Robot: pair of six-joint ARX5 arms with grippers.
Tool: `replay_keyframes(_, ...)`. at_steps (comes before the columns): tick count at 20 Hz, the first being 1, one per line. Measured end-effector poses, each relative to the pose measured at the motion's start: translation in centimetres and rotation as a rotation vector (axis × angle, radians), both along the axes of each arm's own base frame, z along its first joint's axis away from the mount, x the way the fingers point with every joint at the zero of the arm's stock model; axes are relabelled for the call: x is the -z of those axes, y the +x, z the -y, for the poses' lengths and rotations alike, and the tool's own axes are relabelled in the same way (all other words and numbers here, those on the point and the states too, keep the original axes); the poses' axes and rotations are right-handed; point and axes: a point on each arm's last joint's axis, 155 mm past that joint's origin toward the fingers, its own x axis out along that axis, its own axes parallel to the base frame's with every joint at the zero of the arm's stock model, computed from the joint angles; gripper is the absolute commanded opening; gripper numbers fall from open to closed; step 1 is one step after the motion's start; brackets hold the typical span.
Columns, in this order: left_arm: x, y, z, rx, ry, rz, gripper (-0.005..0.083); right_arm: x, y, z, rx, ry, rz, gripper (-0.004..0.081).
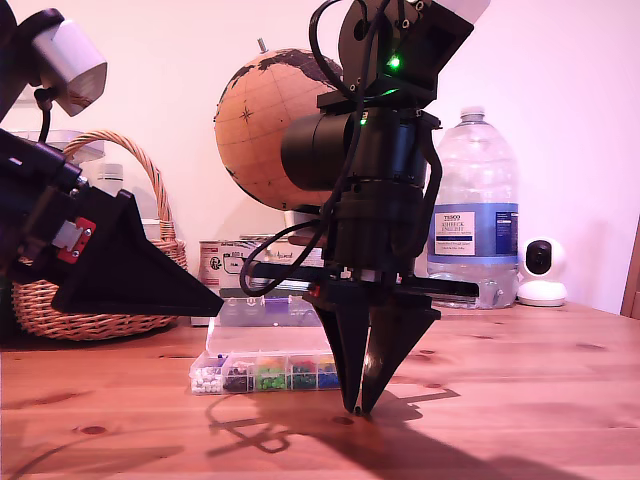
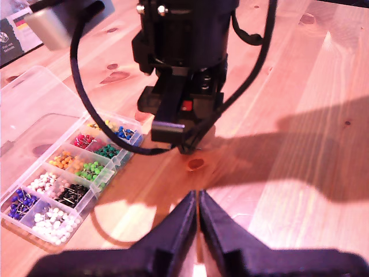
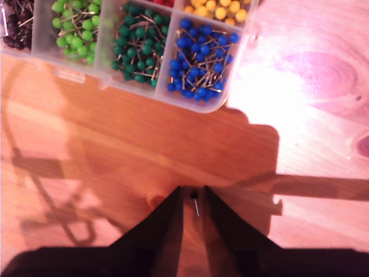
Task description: Sort the loose pins on the table into their correct compartments
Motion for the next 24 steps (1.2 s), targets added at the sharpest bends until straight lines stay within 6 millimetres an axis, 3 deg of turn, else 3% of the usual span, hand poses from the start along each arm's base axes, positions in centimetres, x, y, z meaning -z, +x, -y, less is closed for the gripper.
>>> replay_keyframes(8,0.0,0.0,0.0,0.000,0.000,0.000,-0.0024,0.0,-0.1,0.1,-0.001,-0.003,-0.004,-0.0010)
replay_keyframes(24,0.0,0.0,0.0,0.000,0.000,0.000,-0.0024,-0.1,-1.3,1.1,-0.053,-0.051,-0.057,-0.0010)
